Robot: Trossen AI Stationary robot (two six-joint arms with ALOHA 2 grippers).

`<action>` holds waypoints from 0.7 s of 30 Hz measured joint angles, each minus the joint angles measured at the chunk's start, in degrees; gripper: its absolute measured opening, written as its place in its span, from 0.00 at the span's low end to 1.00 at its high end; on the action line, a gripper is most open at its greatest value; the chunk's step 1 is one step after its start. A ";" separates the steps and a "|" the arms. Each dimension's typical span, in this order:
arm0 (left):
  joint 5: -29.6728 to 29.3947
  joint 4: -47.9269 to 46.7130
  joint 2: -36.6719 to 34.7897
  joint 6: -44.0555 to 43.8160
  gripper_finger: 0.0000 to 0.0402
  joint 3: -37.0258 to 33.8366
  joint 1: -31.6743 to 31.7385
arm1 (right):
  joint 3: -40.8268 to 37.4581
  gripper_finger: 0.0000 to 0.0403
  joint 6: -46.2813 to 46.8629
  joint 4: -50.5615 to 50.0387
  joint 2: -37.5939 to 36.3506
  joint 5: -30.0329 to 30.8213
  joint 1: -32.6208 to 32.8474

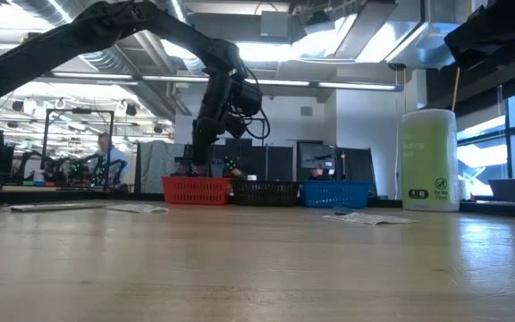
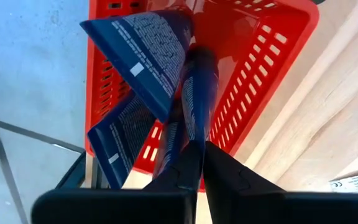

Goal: Pick & Place Travel size toiletries
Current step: Put the blue shave cream into the red bin, then put the white bandage pack into the black bin

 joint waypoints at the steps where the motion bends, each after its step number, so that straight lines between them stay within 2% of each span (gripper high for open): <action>1: 0.03 0.04 0.00 0.37 0.04 -0.01 0.00 | -0.01 0.01 0.00 0.00 -0.01 0.00 0.00; 15: -2.22 -0.46 0.00 0.55 0.21 -0.03 0.00 | -0.01 0.01 -0.04 0.00 0.00 -1.31 0.00; 21: -3.29 -1.56 0.00 0.74 0.24 0.39 0.00 | 0.00 0.03 -0.02 0.00 0.00 -1.31 0.00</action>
